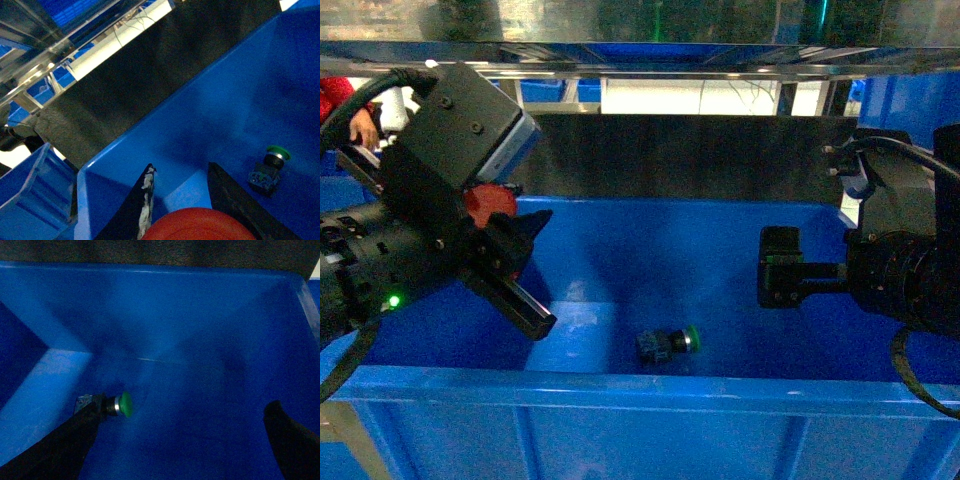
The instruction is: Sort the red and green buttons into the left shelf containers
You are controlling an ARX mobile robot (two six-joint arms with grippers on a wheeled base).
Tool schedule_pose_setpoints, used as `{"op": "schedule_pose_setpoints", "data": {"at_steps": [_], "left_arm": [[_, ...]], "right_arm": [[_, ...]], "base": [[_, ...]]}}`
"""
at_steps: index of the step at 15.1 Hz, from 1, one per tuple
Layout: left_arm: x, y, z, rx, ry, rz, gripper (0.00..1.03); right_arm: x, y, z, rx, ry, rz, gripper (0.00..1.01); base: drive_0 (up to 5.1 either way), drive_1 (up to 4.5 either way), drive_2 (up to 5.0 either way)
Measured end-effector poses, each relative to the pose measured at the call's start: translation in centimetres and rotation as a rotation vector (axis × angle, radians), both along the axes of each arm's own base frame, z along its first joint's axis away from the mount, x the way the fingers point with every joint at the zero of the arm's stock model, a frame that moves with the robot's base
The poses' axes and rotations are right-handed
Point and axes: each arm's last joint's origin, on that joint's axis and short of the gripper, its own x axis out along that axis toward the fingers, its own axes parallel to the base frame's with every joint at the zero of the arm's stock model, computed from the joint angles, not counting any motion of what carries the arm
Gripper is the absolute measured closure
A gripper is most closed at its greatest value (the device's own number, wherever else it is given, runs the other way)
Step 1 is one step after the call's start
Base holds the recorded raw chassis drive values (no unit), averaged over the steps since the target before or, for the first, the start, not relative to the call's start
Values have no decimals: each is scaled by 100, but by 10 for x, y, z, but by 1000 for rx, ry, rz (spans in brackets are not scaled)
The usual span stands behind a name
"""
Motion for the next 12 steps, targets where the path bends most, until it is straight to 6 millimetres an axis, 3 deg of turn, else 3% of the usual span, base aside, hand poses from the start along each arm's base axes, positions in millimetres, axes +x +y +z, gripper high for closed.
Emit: {"op": "schedule_pose_setpoints", "data": {"at_steps": [5, 9, 10, 12], "left_arm": [[17, -29, -4, 30, 48, -104, 75], [28, -33, -15, 41, 91, -117, 75], [29, -33, -15, 39, 91, -121, 72], [30, -34, -14, 37, 85, -124, 49]], "right_arm": [[0, 0, 0, 0, 0, 0, 3], [0, 0, 0, 0, 0, 0, 3], [0, 0, 0, 0, 0, 0, 3], [0, 0, 0, 0, 0, 0, 3]], "base": [[0, 0, 0], [0, 0, 0], [0, 0, 0], [0, 0, 0]]}}
